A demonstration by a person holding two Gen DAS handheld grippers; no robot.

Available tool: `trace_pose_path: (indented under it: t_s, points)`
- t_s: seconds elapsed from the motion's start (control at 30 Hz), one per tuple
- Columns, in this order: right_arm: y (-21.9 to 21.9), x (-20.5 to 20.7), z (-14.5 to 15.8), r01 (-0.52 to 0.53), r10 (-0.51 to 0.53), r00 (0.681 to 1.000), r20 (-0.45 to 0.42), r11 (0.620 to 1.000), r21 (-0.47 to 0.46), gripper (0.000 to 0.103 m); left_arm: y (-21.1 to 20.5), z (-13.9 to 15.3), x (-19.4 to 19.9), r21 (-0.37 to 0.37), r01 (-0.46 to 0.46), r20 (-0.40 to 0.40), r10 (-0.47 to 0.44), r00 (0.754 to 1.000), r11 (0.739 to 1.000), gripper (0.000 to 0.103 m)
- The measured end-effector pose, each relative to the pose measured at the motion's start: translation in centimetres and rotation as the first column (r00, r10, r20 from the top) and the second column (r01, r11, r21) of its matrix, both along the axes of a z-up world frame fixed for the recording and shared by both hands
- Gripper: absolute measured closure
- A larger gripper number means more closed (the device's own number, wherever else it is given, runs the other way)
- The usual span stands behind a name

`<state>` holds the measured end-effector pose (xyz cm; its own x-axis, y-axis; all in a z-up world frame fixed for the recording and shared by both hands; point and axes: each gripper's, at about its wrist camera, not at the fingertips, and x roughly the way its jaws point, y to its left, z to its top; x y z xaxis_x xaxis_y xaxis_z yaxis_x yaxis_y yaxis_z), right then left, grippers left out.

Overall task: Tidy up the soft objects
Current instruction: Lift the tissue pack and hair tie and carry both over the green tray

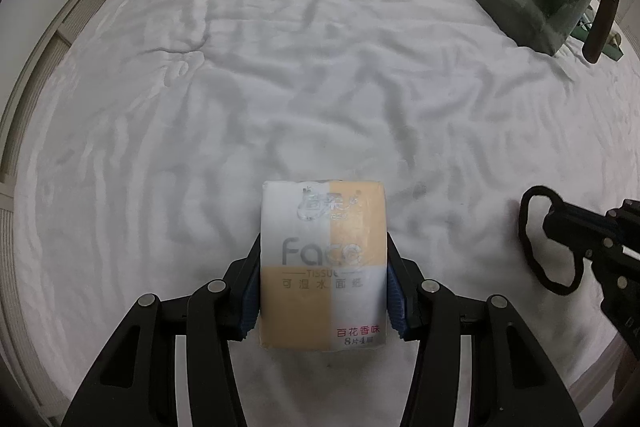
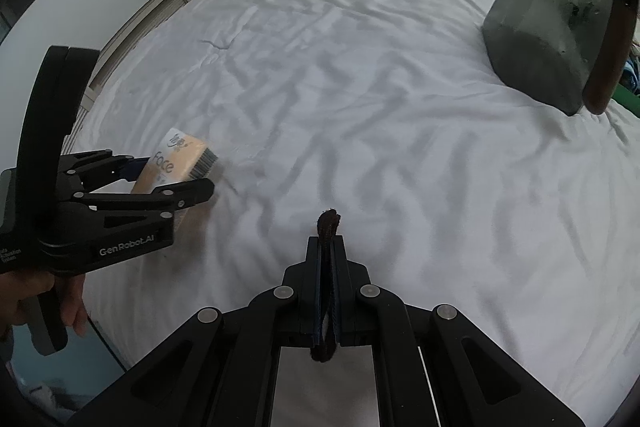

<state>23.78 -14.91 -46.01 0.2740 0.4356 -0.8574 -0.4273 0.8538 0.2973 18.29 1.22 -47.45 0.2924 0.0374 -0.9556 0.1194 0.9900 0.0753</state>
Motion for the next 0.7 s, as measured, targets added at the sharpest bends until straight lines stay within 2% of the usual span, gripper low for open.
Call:
trace_pose_path:
  t_s: [0.17, 0.33, 0.5, 0.7]
  points:
    - [-3.5, 0.4, 1.9, 0.022, -0.022, 1.000, 0.003, 1.000, 0.013, 0.100, -2.6, 2.5, -0.3, -0.013, 0.036, 0.009, -0.036, 0.999, 0.999, 0.058]
    - [-8.0, 1.0, 3.8, 0.059, -0.060, 0.998, 0.009, 0.998, 0.021, 0.100, -7.6, 4.4, -1.3, -0.005, 0.113, 0.003, -0.113, 0.994, 0.994, 0.058]
    - [-13.7, 1.4, 5.6, 0.109, -0.109, 0.994, 0.019, 0.994, 0.006, 0.100, -12.2, 5.6, -2.0, -0.062, 0.165, 0.001, -0.165, 0.986, 0.984, 0.058]
    - [-20.6, 1.4, 7.6, 0.194, -0.194, 0.980, 0.041, 0.981, -0.009, 0.100, -19.6, 7.5, -2.2, -0.118, 0.274, 0.021, -0.273, 0.962, 0.955, 0.058]
